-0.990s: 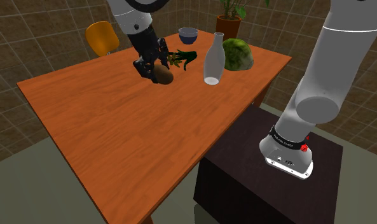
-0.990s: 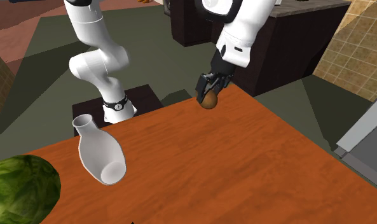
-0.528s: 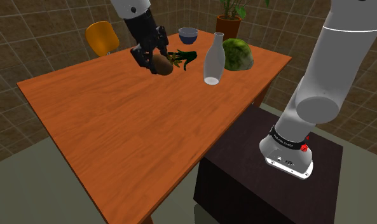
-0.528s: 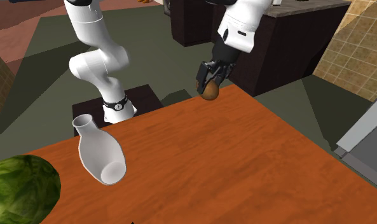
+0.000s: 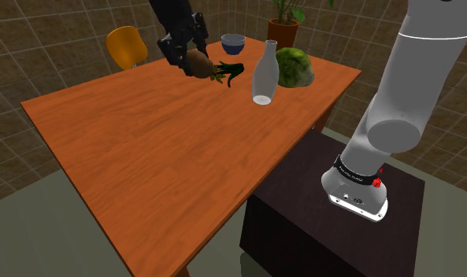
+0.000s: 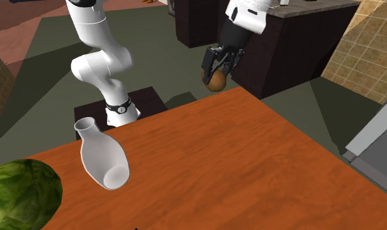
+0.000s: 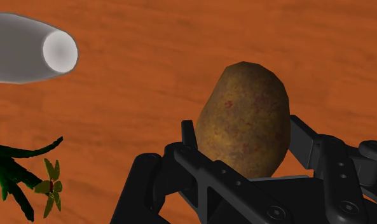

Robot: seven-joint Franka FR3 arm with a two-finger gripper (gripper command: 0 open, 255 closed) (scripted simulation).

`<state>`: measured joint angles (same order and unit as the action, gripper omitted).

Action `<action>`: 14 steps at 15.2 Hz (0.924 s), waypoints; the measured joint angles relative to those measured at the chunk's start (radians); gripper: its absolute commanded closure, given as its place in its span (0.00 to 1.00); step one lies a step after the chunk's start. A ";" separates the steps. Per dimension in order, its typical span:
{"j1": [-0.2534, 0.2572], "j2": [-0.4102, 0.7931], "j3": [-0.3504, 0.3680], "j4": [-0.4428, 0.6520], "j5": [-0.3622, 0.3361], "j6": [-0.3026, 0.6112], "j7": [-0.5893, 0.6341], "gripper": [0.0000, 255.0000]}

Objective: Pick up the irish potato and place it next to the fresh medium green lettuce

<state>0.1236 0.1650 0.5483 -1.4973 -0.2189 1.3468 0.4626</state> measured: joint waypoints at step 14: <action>-0.138 -0.460 -0.167 -0.474 0.109 0.115 -0.319 1.00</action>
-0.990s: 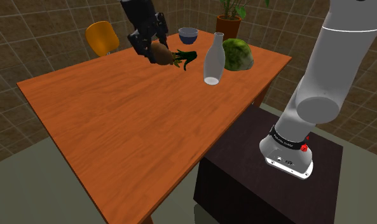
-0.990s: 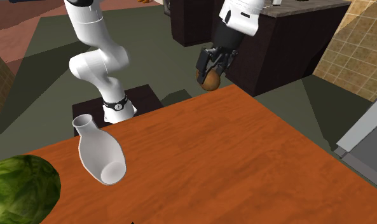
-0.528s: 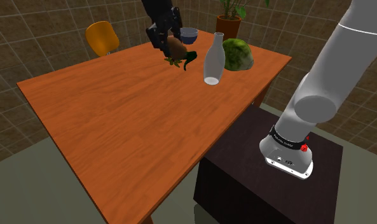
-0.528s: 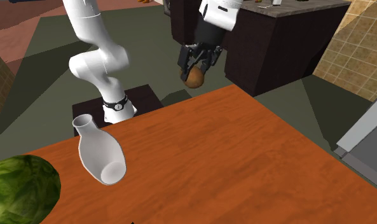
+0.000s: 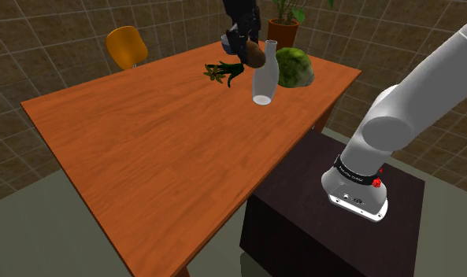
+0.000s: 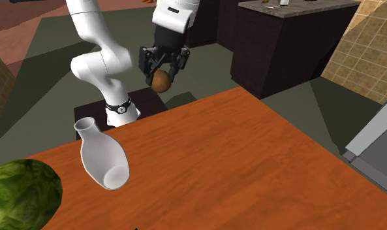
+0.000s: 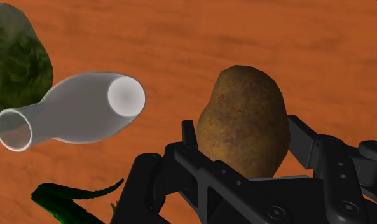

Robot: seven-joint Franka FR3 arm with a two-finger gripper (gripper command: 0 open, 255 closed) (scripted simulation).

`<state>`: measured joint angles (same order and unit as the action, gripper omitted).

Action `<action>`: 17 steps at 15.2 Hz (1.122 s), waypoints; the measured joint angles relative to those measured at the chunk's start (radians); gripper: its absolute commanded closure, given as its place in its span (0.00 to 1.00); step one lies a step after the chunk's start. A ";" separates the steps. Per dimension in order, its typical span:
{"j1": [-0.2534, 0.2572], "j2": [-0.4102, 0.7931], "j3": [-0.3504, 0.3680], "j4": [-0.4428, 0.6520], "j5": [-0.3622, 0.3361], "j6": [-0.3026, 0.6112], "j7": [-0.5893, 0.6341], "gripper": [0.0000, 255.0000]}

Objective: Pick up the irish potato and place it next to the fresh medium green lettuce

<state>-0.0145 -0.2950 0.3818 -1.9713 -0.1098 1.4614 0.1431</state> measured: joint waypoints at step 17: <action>-0.095 -0.368 -0.320 -0.349 -0.145 0.066 -0.398 1.00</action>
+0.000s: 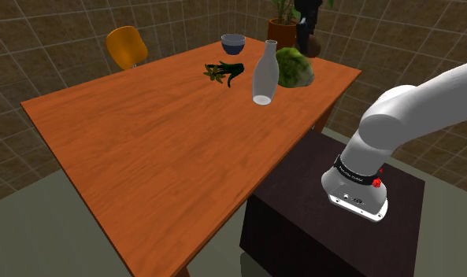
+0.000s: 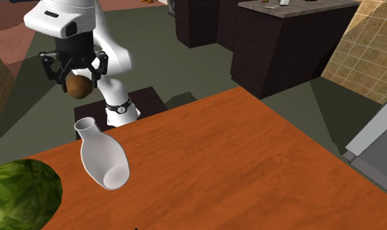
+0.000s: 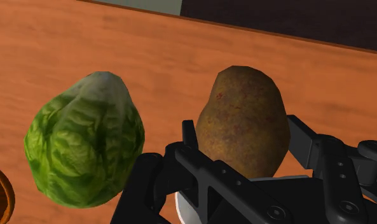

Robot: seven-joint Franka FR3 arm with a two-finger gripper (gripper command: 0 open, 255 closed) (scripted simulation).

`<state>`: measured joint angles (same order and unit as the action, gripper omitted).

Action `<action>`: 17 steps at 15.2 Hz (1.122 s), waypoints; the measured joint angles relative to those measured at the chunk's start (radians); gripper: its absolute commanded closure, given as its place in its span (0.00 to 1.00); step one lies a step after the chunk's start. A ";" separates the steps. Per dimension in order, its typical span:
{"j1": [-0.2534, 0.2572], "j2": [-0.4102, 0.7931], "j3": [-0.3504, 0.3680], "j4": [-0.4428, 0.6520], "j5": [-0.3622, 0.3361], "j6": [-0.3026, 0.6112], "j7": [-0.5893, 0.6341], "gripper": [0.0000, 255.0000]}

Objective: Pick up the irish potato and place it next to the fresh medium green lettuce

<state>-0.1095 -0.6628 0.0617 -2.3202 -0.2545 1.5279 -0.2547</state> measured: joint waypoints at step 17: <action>-0.031 -0.073 -0.095 -0.221 -0.075 0.168 -0.049 1.00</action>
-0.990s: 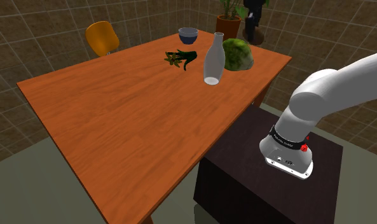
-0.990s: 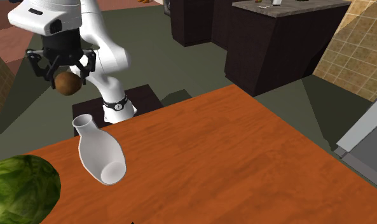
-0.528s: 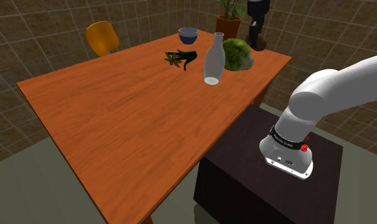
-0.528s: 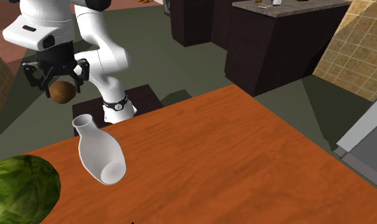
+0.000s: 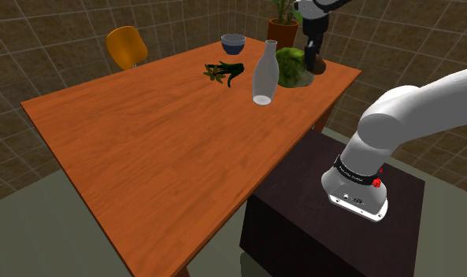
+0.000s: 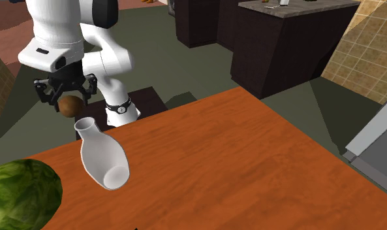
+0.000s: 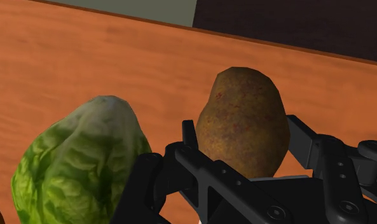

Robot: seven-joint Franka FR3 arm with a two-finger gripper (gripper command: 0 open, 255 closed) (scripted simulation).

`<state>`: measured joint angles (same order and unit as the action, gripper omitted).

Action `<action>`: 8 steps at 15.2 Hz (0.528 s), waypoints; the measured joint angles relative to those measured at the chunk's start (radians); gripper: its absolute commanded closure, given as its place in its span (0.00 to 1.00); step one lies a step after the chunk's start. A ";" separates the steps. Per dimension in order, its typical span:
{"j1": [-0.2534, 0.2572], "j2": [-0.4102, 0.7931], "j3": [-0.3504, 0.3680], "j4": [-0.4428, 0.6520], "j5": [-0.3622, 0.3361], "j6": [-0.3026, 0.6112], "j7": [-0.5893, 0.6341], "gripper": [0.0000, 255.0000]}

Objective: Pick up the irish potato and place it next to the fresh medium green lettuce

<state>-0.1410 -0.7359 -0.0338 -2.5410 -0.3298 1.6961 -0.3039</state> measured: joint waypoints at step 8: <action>-0.001 0.011 -0.007 -0.101 -0.012 0.107 0.032 1.00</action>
<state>-0.1422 -0.7252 -0.0409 -2.6420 -0.3418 1.8032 -0.2715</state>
